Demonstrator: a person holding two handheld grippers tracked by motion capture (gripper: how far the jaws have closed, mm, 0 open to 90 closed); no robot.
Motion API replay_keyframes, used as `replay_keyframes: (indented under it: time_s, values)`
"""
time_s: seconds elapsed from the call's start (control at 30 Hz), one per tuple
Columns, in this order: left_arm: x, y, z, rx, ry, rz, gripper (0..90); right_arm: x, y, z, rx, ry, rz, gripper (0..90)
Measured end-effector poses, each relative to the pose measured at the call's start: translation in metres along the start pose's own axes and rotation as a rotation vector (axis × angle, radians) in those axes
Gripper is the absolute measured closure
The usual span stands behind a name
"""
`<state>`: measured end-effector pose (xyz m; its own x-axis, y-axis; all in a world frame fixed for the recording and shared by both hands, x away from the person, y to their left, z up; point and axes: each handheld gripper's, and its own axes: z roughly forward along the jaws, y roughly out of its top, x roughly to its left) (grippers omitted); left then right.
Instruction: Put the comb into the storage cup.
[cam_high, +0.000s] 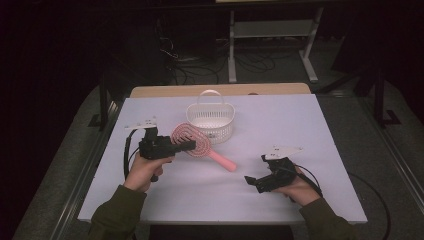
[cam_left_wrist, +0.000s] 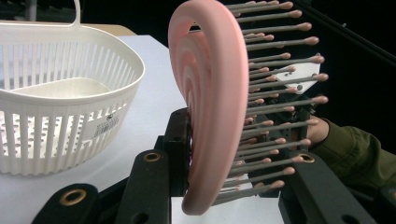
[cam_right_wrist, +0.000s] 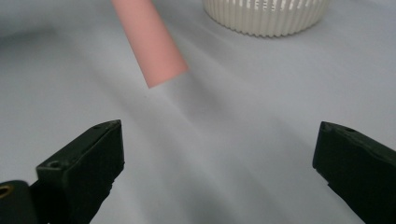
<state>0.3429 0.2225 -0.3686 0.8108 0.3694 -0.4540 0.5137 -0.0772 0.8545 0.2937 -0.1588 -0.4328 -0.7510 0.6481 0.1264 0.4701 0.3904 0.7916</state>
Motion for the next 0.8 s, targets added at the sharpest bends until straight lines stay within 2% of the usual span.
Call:
replay_keyframes:
  time_s: [0.2,0.43,0.5,0.8]
  values:
    - [0.0,0.0,-0.001,-0.004,0.0,-0.002,65.2,-0.002,-0.011,-0.007,0.013,0.009,0.002,0.0]
    - [0.001,0.003,-0.004,-0.011,-0.001,0.004,65.2,-0.002,-0.021,-0.011,0.018,-0.004,0.009,0.0]
    - [0.001,0.004,-0.005,-0.014,-0.002,0.002,65.2,-0.003,-0.024,-0.012,0.02,-0.01,-0.001,0.0]
    - [0.0,0.013,-0.013,-0.04,0.0,0.025,65.2,-0.002,-0.025,-0.012,0.029,-0.019,-0.009,0.0]
